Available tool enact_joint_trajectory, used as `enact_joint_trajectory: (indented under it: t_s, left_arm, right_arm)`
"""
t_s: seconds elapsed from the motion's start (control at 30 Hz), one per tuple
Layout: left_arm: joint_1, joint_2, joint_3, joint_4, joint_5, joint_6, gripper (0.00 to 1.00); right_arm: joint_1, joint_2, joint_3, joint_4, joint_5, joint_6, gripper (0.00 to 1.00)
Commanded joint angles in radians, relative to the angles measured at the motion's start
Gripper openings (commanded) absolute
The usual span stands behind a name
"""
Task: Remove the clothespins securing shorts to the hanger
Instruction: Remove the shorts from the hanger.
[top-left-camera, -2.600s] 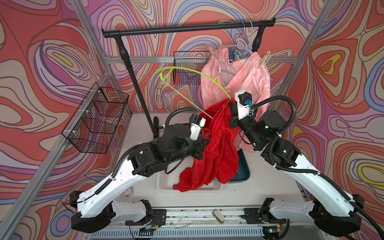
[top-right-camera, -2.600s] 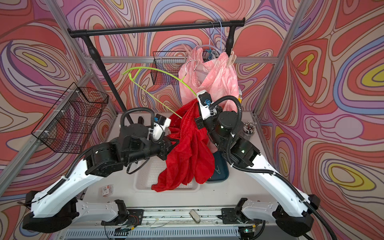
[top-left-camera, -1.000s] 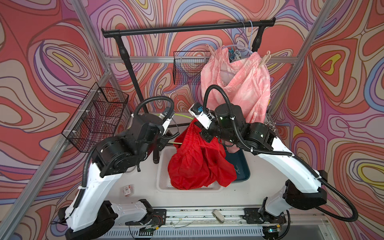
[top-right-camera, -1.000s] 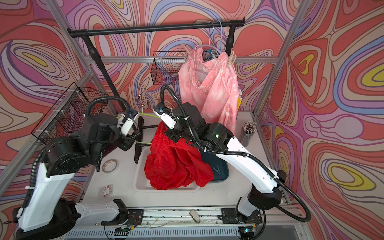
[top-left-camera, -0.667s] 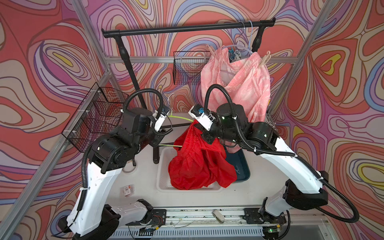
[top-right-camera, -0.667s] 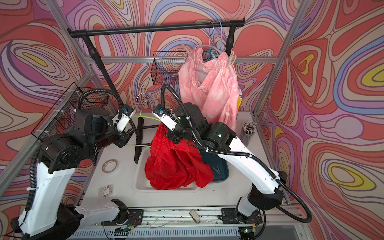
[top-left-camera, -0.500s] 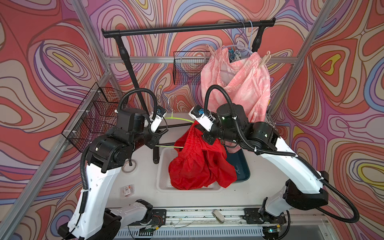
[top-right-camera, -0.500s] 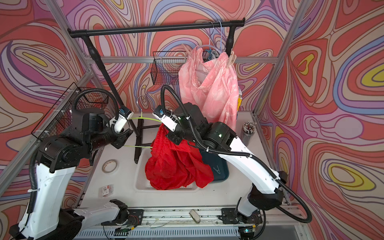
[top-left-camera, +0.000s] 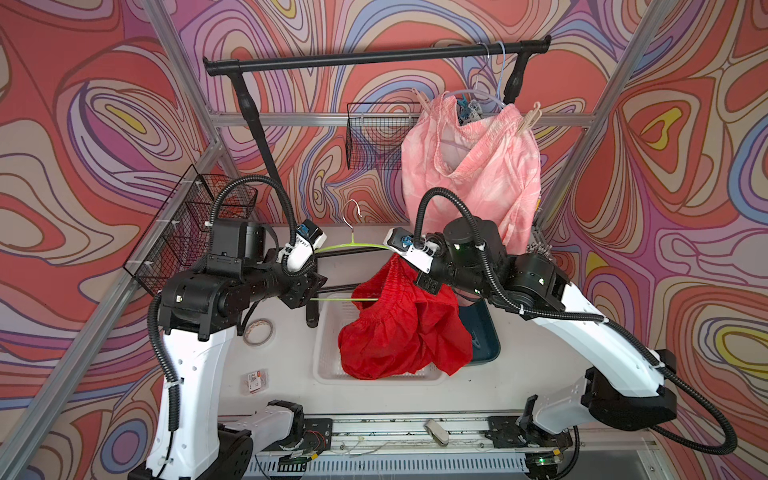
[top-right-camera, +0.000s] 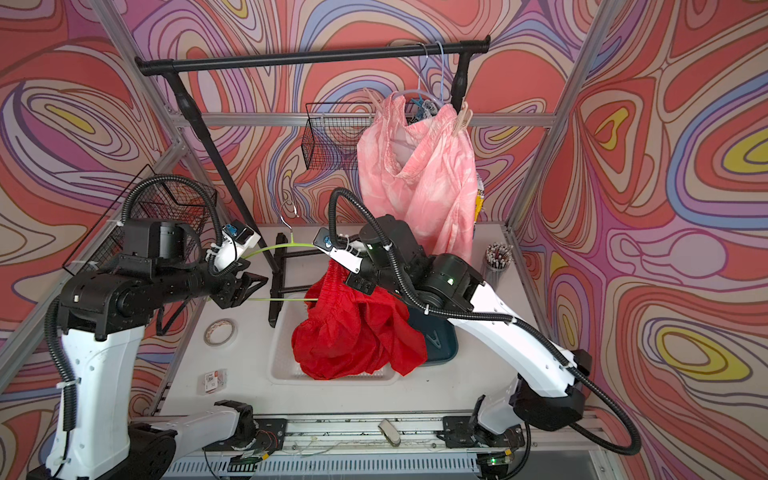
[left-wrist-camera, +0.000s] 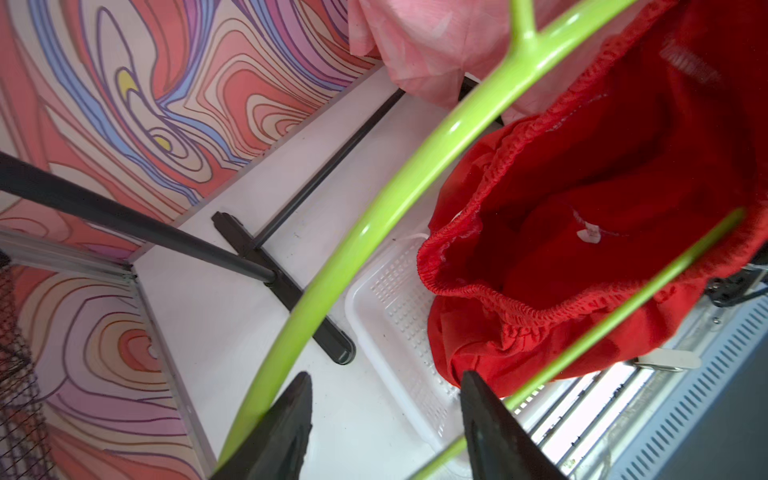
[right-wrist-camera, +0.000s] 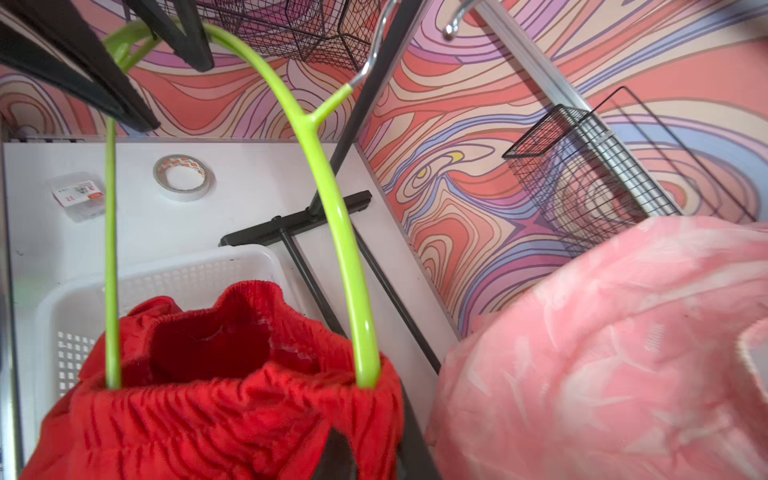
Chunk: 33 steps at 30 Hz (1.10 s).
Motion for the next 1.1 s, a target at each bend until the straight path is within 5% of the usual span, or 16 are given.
enact_joint_trajectory:
  t_s: [0.0, 0.53, 0.93, 1.07]
  left_arm:
    - [0.074, 0.089, 0.078, -0.054, 0.163, 0.013, 0.58]
    - [0.221, 0.213, 0.254, -0.166, 0.404, 0.090, 0.56]
    - [0.231, 0.317, 0.159, -0.281, 0.615, 0.297, 0.55]
    - [0.236, 0.338, 0.151, -0.307, 0.660, 0.367, 0.41]
  right_arm:
    - [0.008, -0.102, -0.063, 0.092, 0.034, -0.165, 0.00]
    - [0.003, -0.105, -0.080, 0.134, 0.104, -0.309, 0.00]
    - [-0.088, -0.064, 0.012, 0.164, -0.069, -0.290, 0.00]
    - [-0.150, -0.042, 0.032, 0.172, -0.172, -0.248, 0.00]
